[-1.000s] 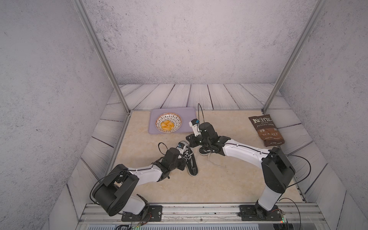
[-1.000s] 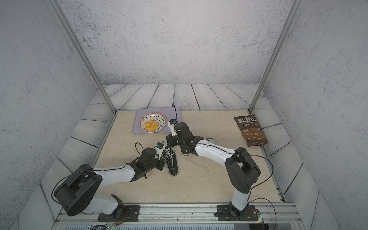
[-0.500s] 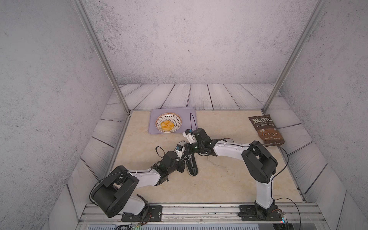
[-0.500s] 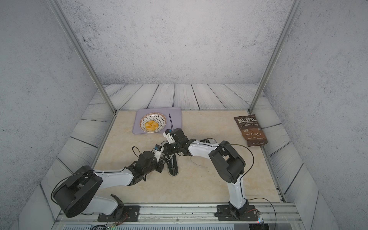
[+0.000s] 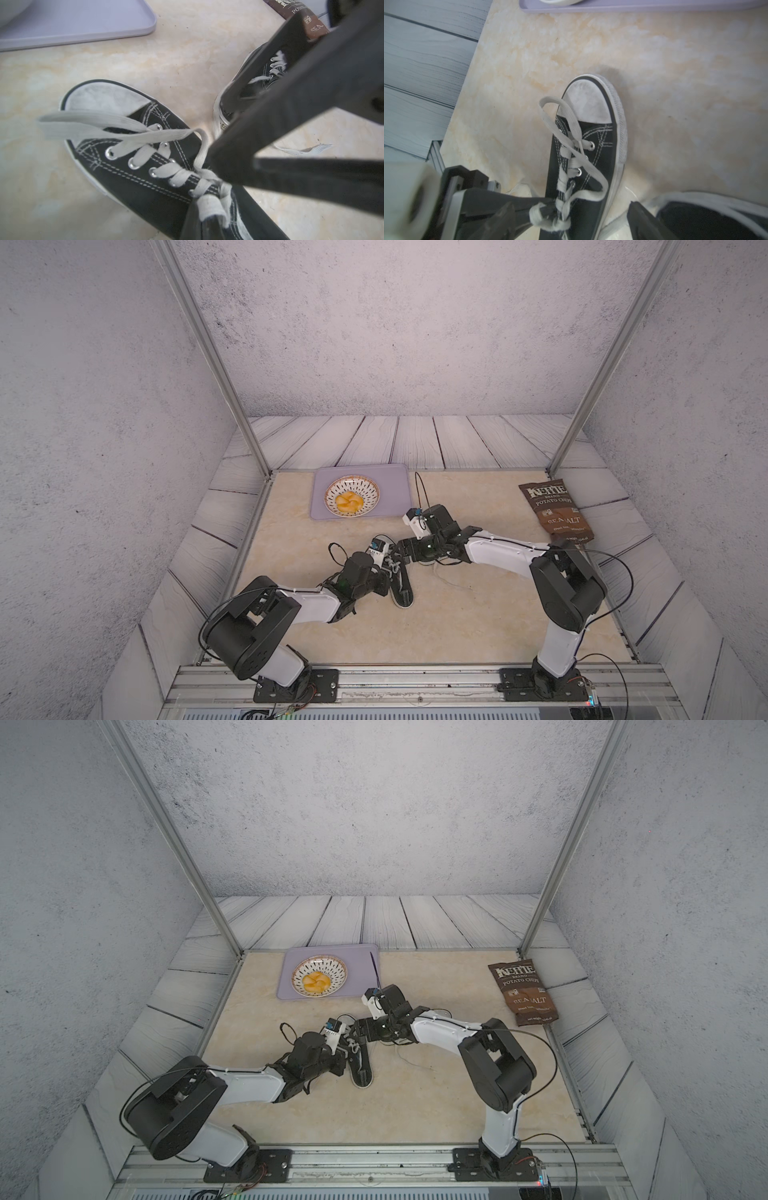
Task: Tie the shoes
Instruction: Wrap the shoelace around the shoelace.
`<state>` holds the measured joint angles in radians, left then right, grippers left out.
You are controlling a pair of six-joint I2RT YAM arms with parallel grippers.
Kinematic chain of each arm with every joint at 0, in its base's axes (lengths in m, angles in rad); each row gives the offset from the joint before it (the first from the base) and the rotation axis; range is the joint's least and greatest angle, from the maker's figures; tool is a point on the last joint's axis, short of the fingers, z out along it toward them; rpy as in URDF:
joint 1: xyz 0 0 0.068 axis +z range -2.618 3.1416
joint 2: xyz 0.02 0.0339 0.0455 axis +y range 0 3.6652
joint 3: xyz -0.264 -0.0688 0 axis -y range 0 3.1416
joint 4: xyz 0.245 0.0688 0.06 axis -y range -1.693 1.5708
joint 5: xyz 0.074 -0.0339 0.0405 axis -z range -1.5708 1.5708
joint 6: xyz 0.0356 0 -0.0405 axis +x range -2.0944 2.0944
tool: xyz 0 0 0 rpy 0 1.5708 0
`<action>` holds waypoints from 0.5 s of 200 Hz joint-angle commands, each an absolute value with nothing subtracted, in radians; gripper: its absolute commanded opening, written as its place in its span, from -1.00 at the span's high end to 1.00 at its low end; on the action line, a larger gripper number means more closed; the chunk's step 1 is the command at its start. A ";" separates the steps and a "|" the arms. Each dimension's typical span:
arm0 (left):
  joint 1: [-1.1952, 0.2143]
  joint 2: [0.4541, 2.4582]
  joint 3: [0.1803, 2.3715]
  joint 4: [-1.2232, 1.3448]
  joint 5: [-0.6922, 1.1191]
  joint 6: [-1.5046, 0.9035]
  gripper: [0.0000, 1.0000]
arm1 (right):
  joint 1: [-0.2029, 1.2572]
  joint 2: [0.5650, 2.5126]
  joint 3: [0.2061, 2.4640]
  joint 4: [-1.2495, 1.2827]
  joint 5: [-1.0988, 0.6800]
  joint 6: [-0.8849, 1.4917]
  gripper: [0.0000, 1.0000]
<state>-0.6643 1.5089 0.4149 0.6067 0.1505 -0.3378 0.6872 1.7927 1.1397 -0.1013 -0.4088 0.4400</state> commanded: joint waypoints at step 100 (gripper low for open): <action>-0.669 1.551 0.440 0.664 0.172 -0.364 1.00 | 0.687 1.873 1.134 0.023 -0.638 0.610 0.05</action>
<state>-0.6643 1.5444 0.4206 0.6472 0.1631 -0.3607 0.6842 1.8103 1.0996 0.0040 -0.6014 0.5648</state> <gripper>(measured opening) 0.068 0.488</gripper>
